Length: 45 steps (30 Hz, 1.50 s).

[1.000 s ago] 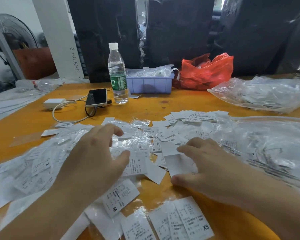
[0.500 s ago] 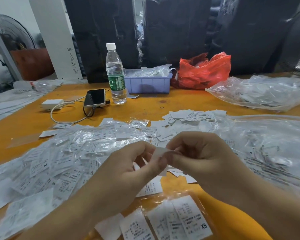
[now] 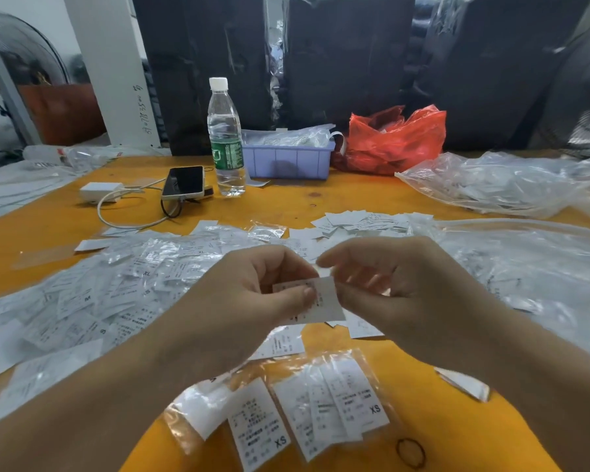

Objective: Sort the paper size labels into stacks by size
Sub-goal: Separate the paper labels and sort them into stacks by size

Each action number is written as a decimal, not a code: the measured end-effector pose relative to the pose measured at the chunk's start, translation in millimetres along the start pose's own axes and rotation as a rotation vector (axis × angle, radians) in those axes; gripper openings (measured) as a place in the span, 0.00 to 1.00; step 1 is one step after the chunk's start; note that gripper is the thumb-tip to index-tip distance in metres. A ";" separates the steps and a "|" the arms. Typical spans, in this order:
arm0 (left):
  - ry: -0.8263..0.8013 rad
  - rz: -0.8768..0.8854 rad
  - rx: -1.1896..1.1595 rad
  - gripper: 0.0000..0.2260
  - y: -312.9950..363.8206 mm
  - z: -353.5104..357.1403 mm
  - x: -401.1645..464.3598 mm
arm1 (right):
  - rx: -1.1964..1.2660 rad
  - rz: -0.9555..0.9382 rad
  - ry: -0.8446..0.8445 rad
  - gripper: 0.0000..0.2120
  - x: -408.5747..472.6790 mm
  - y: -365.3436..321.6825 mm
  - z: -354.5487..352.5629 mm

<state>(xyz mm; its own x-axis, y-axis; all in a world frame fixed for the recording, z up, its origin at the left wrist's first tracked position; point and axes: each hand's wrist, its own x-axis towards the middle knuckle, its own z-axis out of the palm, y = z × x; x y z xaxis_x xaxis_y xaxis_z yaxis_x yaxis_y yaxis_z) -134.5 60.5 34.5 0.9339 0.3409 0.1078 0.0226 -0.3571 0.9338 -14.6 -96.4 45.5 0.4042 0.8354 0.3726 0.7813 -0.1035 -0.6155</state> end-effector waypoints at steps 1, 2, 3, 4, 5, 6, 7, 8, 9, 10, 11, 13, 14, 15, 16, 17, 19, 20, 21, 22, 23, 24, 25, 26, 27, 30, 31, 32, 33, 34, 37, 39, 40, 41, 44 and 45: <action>-0.005 0.005 0.042 0.06 2.6 2.3 0.6 | -0.116 0.032 -0.009 0.11 -2.0 -1.1 -9.9; -0.018 0.001 0.058 0.06 5.3 5.4 1.3 | -0.214 0.076 0.013 0.13 -4.9 -0.7 -20.2; -0.044 -0.005 0.054 0.06 8.7 8.5 2.8 | -0.314 0.114 0.063 0.12 -9.4 1.7 -29.8; -0.079 -0.012 0.042 0.07 12.8 13.0 4.2 | -0.437 0.153 0.117 0.10 -14.8 5.9 -37.7; -0.114 -0.019 0.030 0.08 16.8 18.7 5.7 | -0.571 0.200 0.146 0.10 -21.4 10.9 -44.0; -0.141 -0.027 0.019 0.09 20.8 25.5 7.6 | -0.682 0.270 0.144 0.10 -28.5 15.7 -48.3; -0.161 -0.032 0.013 0.09 24.2 32.7 9.7 | -0.754 0.365 0.137 0.09 -35.3 20.3 -51.7; -0.176 -0.039 0.004 0.08 27.9 40.3 12.2 | -0.797 0.465 0.134 0.06 -41.6 25.0 -54.7; -0.192 -0.044 -0.007 0.07 31.1 47.8 14.9 | -0.827 0.547 0.132 0.05 -47.9 30.1 -57.8; -0.210 -0.046 -0.020 0.06 34.6 55.4 17.1 | -0.849 0.611 0.129 0.08 -54.1 36.7 -60.4; -0.226 -0.042 -0.032 0.04 37.7 62.0 19.2 | -0.871 0.663 0.102 0.11 -59.1 42.3 -62.4; -0.245 -0.030 -0.046 0.03 42.6 72.2 22.0 | -0.887 0.750 0.055 0.12 -68.2 53.4 -65.3; -0.247 -0.026 -0.051 0.04 43.8 75.4 22.9 | -0.890 0.782 0.036 0.11 -70.7 56.1 -65.5; -0.245 -0.022 -0.056 0.05 44.4 77.8 23.7 | -0.899 0.800 0.025 0.10 -72.7 58.0 -65.3; -0.242 -0.019 -0.057 0.05 44.3 79.8 24.0 | -0.919 0.805 0.017 0.10 -73.4 57.8 -64.4; -0.238 -0.016 -0.057 0.05 43.5 80.9 24.1 | -0.932 0.792 0.023 0.09 -73.0 57.5 -63.8; -0.237 -0.026 -0.064 0.04 41.0 82.1 23.5 | -0.927 0.749 0.055 0.07 -71.5 55.1 -61.8; -0.238 -0.031 -0.067 0.04 40.1 81.9 23.3 | -0.915 0.723 0.076 0.06 -70.6 53.5 -61.0; -0.237 -0.033 -0.065 0.03 39.0 81.1 23.2 | -0.898 0.680 0.107 0.06 -69.4 52.6 -60.6; -0.235 -0.036 -0.060 0.03 38.2 80.0 23.2 | -0.873 0.616 0.160 0.06 -68.8 51.7 -60.7; -0.231 -0.037 -0.058 0.03 37.6 78.4 23.4 | -0.839 0.531 0.233 0.05 -68.1 50.1 -61.4; -0.227 -0.038 -0.058 0.03 37.0 76.4 23.7 | -0.793 0.436 0.316 0.05 -67.2 46.8 -61.9; -0.223 -0.038 -0.058 0.04 36.4 73.6 24.1 | -0.737 0.342 0.385 0.04 -66.0 41.4 -62.2; -0.219 -0.040 -0.060 0.04 36.4 69.8 24.1 | -0.667 0.254 0.430 0.04 -63.4 34.2 -61.8; -0.214 -0.038 -0.061 0.03 36.3 65.2 23.9 | -0.579 0.175 0.455 0.05 -61.0 27.4 -60.5; -0.127 -0.031 -0.024 0.06 31.7 48.8 22.8 | -0.185 0.060 0.432 0.12 -51.1 9.4 -52.9; -0.067 -0.035 -0.006 0.06 28.1 42.6 22.5 | -0.057 0.053 0.399 0.15 -46.1 4.7 -49.3; -0.004 -0.039 0.006 0.05 24.0 35.7 22.3 | 0.046 0.045 0.370 0.18 -39.9 0.7 -45.2; 0.050 -0.043 0.008 0.05 19.6 29.1 21.9 | 0.123 0.031 0.354 0.21 -33.1 -2.1 -41.3; 0.094 -0.048 0.002 0.05 15.7 22.5 21.3 | 0.179 0.014 0.345 0.23 -25.1 -4.5 -37.1; 0.144 -0.027 -0.024 0.10 6.7 4.8 19.9 | 0.292 -0.024 0.310 0.23 0.0 -8.9 -24.7; 0.145 0.002 -0.022 0.07 0.1 -0.8 18.2 | 0.339 -0.040 0.261 0.21 13.1 -7.7 -13.0; 0.141 0.014 -0.012 0.06 -3.3 -2.1 16.5 | 0.364 -0.051 0.240 0.19 17.9 -5.8 -6.5; 0.126 0.029 -0.004 0.06 -6.5 -2.3 14.9 | 0.389 -0.065 0.231 0.18 20.4 -3.9 -0.9; 0.082 0.017 -0.054 0.10 -9.1 -1.6 13.9 | 0.488 -0.092 0.249 0.16 21.6 3.2 9.6; 0.084 -0.019 -0.061 0.11 -10.2 -0.2 15.7 | 0.508 -0.091 0.255 0.17 19.9 5.4 11.5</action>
<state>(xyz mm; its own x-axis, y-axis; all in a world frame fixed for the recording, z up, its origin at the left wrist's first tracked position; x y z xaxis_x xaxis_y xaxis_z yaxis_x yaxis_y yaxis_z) -120.2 69.7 26.8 0.9001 0.4199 0.1160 0.0156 -0.2970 0.9547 -7.7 -74.2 41.6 0.4970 0.6656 0.5567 0.5175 0.2876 -0.8059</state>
